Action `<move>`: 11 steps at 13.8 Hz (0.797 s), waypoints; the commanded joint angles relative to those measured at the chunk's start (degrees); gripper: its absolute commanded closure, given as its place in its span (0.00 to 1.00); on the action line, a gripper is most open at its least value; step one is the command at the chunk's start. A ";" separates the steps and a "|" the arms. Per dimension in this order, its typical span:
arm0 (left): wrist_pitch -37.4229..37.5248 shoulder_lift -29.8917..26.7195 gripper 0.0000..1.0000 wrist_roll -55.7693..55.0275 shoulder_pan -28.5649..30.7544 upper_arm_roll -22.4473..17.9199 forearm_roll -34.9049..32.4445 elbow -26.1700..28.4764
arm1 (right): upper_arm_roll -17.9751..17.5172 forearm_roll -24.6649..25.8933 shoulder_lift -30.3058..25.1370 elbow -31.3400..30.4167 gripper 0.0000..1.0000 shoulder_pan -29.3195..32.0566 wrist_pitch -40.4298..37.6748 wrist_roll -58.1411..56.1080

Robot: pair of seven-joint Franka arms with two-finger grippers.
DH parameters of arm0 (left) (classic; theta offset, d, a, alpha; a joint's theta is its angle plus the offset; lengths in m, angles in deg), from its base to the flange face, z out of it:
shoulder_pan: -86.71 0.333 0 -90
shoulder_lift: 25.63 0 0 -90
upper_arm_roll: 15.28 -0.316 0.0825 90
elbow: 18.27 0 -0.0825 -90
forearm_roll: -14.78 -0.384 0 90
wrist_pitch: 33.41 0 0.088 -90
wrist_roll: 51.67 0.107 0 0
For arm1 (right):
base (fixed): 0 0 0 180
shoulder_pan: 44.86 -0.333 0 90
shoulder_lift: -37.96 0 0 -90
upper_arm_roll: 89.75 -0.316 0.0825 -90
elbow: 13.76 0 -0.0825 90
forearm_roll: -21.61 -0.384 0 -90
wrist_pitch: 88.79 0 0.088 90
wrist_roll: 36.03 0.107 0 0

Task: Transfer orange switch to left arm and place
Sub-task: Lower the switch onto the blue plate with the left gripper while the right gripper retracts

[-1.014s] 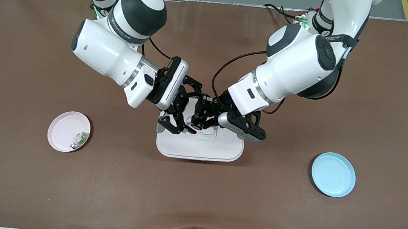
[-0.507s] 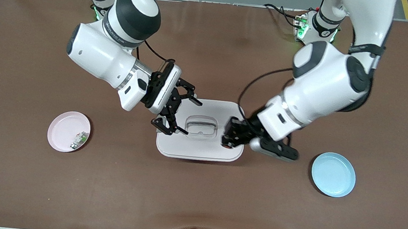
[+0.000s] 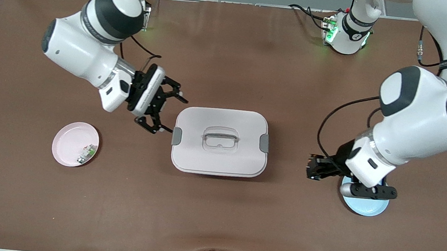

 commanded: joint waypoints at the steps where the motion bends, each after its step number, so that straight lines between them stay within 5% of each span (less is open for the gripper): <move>1: 3.26 -1.67 1.00 0.27 1.86 0.39 -8.53 2.52 | -0.58 4.14 -4.46 -5.92 0.00 5.59 -3.74 0.74; 4: 1.26 -1.76 1.00 2.45 4.48 0.57 -19.53 7.43 | -0.67 9.94 -4.90 -7.07 0.00 12.88 -9.01 1.26; 11: -25.37 1.93 1.00 11.41 12.84 0.57 -27.20 23.35 | -0.58 29.71 -4.73 -6.46 0.00 26.70 -18.51 26.52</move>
